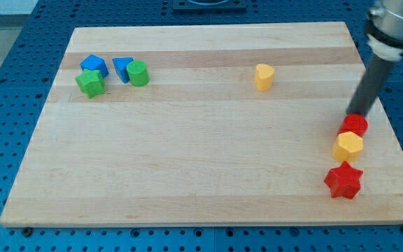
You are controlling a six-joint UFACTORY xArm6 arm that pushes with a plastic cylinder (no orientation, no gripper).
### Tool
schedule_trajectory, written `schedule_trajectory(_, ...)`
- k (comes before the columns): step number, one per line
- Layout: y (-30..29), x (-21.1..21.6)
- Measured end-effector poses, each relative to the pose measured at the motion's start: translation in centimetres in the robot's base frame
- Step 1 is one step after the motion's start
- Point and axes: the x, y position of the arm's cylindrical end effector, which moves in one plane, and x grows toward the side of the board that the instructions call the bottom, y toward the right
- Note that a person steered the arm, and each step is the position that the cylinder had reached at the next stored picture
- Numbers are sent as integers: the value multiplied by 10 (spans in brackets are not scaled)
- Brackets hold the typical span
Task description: Place the yellow heart left close to red circle
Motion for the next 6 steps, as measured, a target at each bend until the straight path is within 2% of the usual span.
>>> schedule_trajectory(1, -1, 5)
schedule_trajectory(2, 6, -58)
schedule_trajectory(3, -49, -134)
schedule_trajectory(4, -124, -138)
schedule_trajectory(5, -126, -83)
schedule_trajectory(6, -127, -65)
